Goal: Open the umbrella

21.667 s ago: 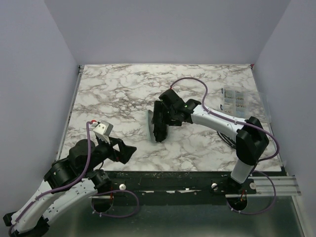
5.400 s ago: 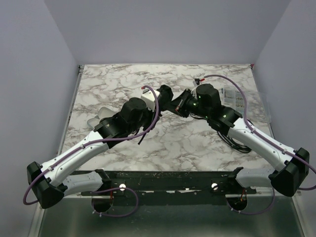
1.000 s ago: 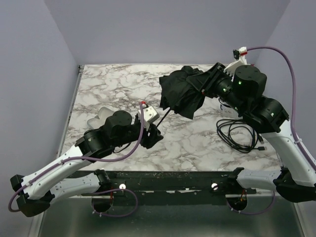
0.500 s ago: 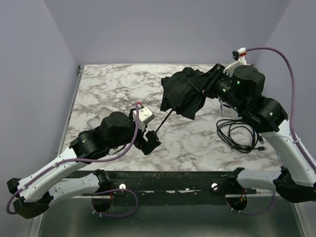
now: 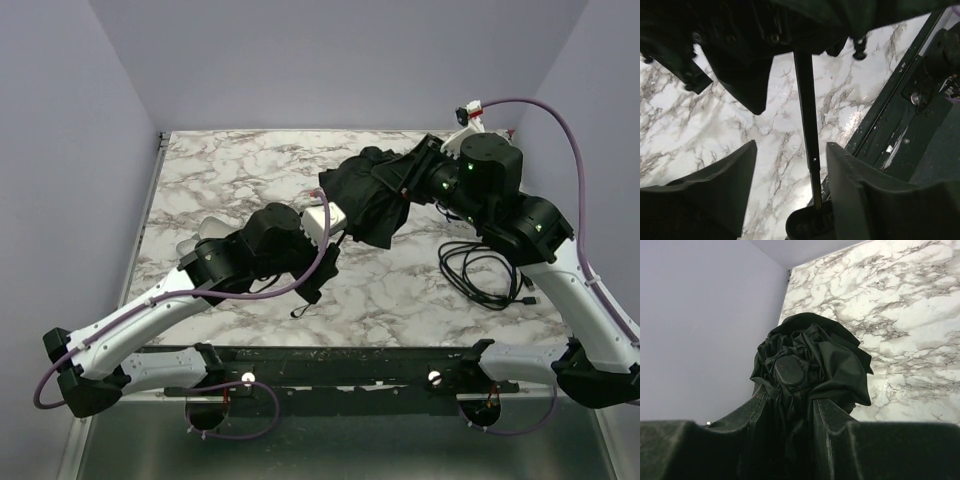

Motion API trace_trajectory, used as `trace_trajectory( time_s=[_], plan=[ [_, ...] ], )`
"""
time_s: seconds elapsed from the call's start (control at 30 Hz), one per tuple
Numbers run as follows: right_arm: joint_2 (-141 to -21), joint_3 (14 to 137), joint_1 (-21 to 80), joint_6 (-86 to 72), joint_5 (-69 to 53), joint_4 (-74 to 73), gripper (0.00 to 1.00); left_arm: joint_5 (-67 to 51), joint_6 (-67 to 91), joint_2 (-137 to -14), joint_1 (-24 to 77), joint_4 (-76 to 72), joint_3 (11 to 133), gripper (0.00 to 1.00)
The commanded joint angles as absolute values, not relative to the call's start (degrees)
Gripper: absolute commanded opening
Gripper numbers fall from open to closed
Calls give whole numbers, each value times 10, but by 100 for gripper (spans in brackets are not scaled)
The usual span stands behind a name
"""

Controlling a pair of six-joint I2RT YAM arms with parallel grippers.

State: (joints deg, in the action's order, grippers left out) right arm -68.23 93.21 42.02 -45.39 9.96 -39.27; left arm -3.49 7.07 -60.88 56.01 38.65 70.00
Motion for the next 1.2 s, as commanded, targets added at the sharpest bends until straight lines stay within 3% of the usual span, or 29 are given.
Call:
trace_trajectory(
  time_s=[0.0, 0.17, 0.43, 0.8, 0.87, 1.07, 1.17],
  plan=[
    [-696, 984, 419, -437, 113, -378, 1, -48, 69, -622, 561, 391, 673, 50],
    [-753, 1097, 412, -383, 155, -418, 1, -57, 94, -600, 561, 387, 611, 40],
    [-842, 1268, 328, -363, 108, -462, 1, -77, 150, -510, 565, 400, 501, 40],
    [-876, 1290, 226, -387, 4, -461, 1, -61, 154, -475, 565, 430, 483, 40],
    [-867, 1256, 221, -398, -37, -448, 1, -53, 153, -480, 565, 427, 490, 43],
    [-835, 1171, 221, -398, -60, -421, 1, -32, 153, -502, 565, 404, 526, 76],
    [-830, 1159, 221, -397, -67, -423, 1, -28, 151, -538, 565, 398, 559, 81]
  ],
)
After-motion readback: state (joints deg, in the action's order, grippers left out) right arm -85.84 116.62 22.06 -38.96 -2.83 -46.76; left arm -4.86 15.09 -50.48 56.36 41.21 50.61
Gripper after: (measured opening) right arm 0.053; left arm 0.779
